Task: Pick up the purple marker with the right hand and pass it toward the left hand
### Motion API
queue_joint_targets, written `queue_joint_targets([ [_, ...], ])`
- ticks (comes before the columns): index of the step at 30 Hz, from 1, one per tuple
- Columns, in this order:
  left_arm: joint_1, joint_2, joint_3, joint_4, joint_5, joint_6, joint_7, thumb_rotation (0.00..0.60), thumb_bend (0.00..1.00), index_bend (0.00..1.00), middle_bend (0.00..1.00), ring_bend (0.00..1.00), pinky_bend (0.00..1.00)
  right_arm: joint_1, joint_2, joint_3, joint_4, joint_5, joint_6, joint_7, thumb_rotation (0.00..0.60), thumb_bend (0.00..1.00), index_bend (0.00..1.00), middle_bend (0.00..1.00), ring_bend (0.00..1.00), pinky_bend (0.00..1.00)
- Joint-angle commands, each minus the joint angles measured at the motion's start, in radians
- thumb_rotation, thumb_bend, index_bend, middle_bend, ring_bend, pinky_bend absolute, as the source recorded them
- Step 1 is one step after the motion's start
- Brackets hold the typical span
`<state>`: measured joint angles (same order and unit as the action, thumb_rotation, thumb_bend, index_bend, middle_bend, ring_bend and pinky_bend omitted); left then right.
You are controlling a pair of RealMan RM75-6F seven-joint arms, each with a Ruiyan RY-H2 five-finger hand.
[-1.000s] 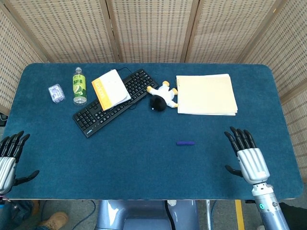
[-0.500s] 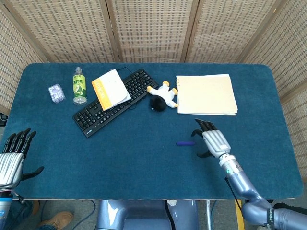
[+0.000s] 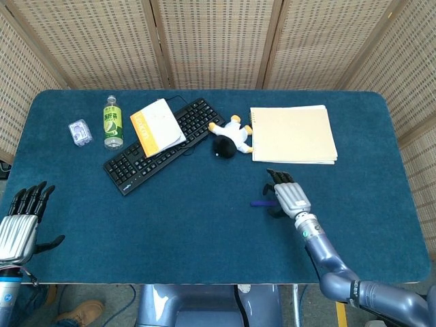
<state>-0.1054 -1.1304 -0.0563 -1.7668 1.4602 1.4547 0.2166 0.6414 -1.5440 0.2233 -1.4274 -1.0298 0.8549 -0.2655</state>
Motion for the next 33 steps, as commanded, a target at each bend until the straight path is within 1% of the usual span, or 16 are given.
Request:
queue_joint_targets([
  [1,-0.001,-0.001,0.001,0.0,-0.002,-0.002,0.002,0.6,0.0,0.0,0.0,0.0,0.0,0.01,-0.02,-0.008,0.027,0.015,-0.001,-0.01,0.6,0.47,0.44,0.0,0.0,0.0],
  [12,-0.004,-0.004,0.004,-0.002,-0.006,-0.005,0.01,0.6,0.0,0.0,0.0,0.0,0.0,0.029,-0.057,-0.032,0.087,0.023,-0.01,-0.015,0.6,0.49,0.46,0.0,0.0,0.0],
  [20,-0.004,0.001,0.007,-0.003,-0.008,-0.004,0.008,0.6,0.0,0.0,0.0,0.0,0.0,0.039,-0.092,-0.035,0.142,0.023,-0.005,-0.006,0.6,0.51,0.48,0.0,0.0,0.0],
  [33,-0.005,0.001,0.009,-0.006,-0.008,-0.002,0.012,0.6,0.0,0.0,0.0,0.0,0.0,0.046,-0.106,-0.042,0.169,0.025,-0.012,0.0,0.6,0.53,0.52,0.0,0.0,0.0],
])
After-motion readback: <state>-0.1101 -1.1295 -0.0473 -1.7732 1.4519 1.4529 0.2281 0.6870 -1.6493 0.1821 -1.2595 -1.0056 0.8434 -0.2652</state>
